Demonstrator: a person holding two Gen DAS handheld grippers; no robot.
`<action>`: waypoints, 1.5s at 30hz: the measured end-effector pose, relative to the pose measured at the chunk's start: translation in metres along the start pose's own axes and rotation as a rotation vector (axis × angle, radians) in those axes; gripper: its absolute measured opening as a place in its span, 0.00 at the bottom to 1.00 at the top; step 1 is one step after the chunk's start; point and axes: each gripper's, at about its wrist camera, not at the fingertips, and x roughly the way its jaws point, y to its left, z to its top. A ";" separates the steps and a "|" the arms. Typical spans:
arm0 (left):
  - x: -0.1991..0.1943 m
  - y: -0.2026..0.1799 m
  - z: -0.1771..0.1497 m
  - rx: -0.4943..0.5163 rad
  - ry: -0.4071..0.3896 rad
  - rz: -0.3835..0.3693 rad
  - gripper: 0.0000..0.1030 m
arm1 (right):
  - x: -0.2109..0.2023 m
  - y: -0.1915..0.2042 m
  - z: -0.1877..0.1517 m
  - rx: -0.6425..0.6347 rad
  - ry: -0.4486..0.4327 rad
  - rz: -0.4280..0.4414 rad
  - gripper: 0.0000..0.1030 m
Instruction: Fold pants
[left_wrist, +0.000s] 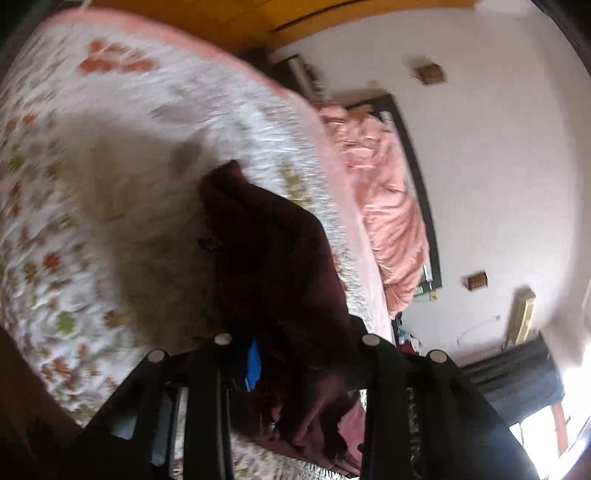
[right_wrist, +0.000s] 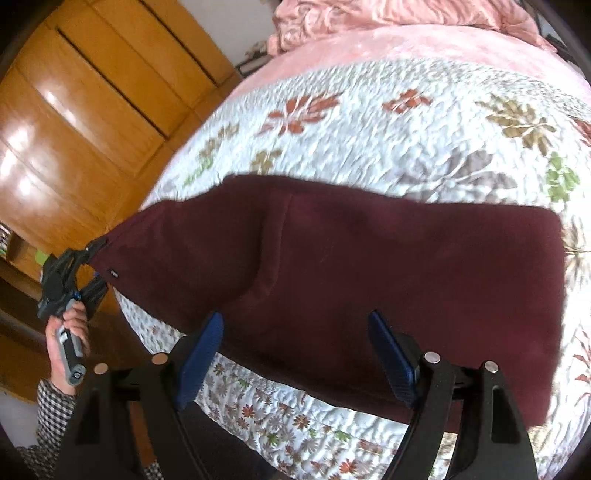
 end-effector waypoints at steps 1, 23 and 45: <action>0.001 -0.012 -0.001 0.033 0.001 -0.005 0.28 | -0.005 -0.003 0.001 0.010 -0.012 0.001 0.79; 0.073 -0.183 -0.130 0.602 0.252 -0.058 0.29 | -0.038 -0.058 -0.009 0.115 -0.090 -0.020 0.79; 0.171 -0.157 -0.246 0.768 0.534 0.120 0.35 | -0.031 -0.088 -0.023 0.165 -0.071 -0.035 0.79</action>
